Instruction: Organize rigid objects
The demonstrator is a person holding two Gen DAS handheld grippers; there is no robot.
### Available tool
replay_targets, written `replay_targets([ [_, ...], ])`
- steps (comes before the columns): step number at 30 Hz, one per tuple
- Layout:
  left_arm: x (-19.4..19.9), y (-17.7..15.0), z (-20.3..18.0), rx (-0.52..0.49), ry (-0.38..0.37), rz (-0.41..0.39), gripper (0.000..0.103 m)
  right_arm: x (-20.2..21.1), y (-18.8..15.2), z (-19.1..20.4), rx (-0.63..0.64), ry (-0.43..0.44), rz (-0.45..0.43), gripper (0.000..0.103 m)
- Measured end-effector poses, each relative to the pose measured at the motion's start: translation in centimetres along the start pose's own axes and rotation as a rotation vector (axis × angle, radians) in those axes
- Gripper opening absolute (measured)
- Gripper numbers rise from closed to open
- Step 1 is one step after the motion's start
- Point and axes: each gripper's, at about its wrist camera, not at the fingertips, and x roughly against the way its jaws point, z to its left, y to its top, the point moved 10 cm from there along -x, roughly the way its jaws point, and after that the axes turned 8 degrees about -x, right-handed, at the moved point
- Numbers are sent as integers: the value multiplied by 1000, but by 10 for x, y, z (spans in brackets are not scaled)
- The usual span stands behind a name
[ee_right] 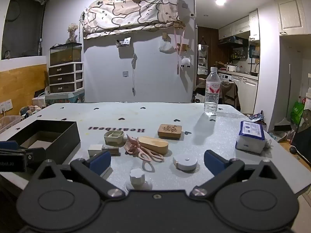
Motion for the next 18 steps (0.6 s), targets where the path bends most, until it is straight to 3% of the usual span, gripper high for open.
replay_targets([
  [18,0,0,0,-2,1,-1,103,-1,-1,-1,4,-2,5,103],
])
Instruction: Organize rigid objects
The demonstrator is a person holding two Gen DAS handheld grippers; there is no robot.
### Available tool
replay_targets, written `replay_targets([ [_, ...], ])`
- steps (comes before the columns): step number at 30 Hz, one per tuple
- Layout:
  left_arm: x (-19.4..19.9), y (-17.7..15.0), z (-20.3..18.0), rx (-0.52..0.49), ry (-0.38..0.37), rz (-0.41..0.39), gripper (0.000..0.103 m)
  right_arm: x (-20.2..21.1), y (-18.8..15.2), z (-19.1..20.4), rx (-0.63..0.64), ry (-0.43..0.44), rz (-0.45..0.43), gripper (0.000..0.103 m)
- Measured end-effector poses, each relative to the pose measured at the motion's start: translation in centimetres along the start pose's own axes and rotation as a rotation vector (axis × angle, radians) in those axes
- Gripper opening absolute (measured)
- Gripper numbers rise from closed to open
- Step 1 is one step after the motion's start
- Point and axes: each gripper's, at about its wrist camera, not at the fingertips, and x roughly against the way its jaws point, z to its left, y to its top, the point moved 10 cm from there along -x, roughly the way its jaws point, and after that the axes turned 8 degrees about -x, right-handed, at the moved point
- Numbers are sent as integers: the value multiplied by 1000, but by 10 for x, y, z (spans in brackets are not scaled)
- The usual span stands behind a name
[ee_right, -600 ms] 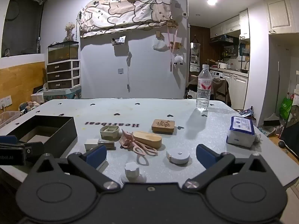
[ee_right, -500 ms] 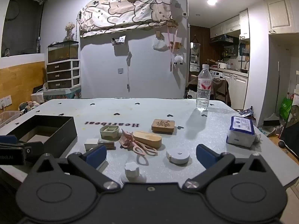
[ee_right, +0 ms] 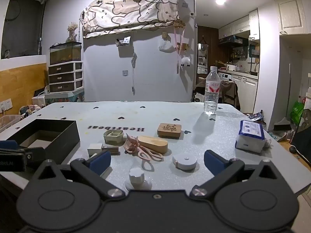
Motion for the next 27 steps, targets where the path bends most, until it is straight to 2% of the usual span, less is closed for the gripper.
replay_targets([
  [27,0,0,0,-3,1,3,103,-3,-3,-2,1,3,8,103],
])
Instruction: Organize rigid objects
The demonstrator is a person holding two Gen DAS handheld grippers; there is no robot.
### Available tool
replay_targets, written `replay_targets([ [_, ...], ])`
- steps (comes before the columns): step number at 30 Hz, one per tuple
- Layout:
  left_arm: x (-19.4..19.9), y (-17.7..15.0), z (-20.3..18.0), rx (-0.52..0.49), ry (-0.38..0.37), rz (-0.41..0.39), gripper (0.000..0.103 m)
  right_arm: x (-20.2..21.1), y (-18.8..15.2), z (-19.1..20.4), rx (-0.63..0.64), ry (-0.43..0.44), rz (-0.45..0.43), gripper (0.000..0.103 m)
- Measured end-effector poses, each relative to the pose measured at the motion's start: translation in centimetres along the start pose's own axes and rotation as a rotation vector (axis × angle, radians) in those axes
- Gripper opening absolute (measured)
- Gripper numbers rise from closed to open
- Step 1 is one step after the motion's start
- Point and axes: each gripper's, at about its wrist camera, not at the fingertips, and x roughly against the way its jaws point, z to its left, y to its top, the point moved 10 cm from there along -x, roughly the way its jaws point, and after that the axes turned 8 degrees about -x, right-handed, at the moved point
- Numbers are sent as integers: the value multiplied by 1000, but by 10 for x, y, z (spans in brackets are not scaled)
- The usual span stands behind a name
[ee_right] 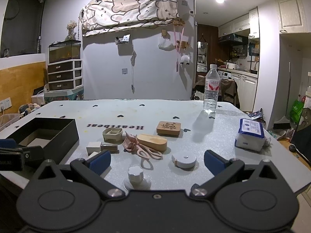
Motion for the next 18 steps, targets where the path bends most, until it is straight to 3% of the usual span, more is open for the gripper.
replay_targets([
  [18,0,0,0,-1,1,1,103,-1,0,3,4,-3,3,103],
])
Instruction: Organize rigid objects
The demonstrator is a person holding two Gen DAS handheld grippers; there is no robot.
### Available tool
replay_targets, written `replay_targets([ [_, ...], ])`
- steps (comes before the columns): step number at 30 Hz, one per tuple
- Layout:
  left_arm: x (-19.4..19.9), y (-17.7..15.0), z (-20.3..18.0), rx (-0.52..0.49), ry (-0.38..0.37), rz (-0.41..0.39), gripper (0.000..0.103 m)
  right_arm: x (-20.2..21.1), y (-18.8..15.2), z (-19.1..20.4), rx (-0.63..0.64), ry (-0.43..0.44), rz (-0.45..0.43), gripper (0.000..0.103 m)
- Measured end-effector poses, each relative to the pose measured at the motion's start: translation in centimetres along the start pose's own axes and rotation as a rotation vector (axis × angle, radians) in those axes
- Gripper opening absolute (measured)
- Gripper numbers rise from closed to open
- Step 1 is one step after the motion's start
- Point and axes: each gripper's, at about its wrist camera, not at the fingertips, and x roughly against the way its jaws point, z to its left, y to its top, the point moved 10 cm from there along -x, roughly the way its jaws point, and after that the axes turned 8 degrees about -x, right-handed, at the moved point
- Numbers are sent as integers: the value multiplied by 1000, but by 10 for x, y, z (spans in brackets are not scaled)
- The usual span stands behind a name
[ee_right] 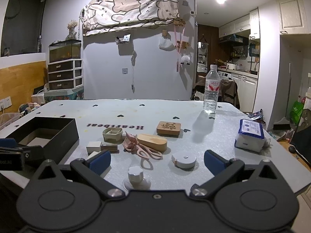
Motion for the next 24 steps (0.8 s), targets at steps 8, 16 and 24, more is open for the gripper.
replay_targets([
  [8,0,0,0,-1,0,0,103,0,-1,0,2,0,3,103],
  [16,0,0,0,0,0,0,103,-1,-2,0,4,-1,6,103],
  [24,0,0,0,-1,0,0,103,-1,-3,-1,5,-3,7,103],
])
